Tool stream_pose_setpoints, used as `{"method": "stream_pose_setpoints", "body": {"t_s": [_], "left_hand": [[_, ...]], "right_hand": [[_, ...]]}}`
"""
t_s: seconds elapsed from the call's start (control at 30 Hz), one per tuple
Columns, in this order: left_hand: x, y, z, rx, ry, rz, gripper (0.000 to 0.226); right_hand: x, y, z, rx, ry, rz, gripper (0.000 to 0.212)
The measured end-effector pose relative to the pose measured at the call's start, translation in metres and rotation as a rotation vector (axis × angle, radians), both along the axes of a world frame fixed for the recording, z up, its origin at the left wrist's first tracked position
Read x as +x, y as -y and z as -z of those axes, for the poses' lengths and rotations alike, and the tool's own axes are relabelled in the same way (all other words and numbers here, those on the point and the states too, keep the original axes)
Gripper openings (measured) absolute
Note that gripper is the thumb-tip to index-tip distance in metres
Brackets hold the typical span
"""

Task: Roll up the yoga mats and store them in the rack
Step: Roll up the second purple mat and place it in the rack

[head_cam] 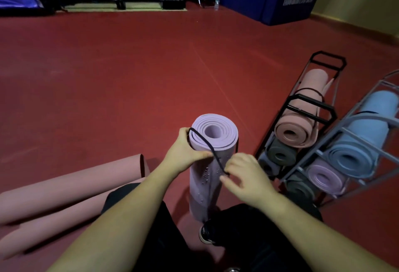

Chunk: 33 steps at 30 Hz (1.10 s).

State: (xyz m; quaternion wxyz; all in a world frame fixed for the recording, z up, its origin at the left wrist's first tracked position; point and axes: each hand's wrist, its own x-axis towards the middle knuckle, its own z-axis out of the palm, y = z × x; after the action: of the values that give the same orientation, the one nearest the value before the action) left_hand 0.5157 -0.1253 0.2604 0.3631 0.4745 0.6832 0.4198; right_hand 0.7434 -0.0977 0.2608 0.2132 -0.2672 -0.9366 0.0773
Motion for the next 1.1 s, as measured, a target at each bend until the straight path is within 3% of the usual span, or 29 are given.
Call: {"method": "stream_pose_setpoints", "body": {"t_s": [0.2,0.4,0.53,0.73,0.93,1.1], "left_hand": [[0.008,-0.004,0.003,0.003,0.015,-0.016,0.073],[-0.001,-0.007,-0.001,0.014,0.194,0.071,0.097],[-0.018,-0.003,0.000,-0.012,0.391,0.135,0.096],[-0.012,-0.007,0.005,0.053,0.247,-0.052,0.062],[-0.022,0.002,0.019,0.124,0.661,0.006,0.070],[-0.020,0.003,0.025,0.170,0.773,-0.004,0.065]], "right_hand": [[0.003,0.011,0.046,0.080,0.104,0.143,0.025],[-0.018,-0.001,0.042,0.119,0.232,0.173,0.029],[-0.030,-0.003,0.035,0.094,0.260,0.188,0.027],[-0.040,-0.002,0.031,0.035,0.344,0.160,0.029],[-0.036,-0.008,0.029,-0.216,0.303,0.053,0.043],[-0.035,-0.013,0.026,-0.286,0.272,0.021,0.045]]}}
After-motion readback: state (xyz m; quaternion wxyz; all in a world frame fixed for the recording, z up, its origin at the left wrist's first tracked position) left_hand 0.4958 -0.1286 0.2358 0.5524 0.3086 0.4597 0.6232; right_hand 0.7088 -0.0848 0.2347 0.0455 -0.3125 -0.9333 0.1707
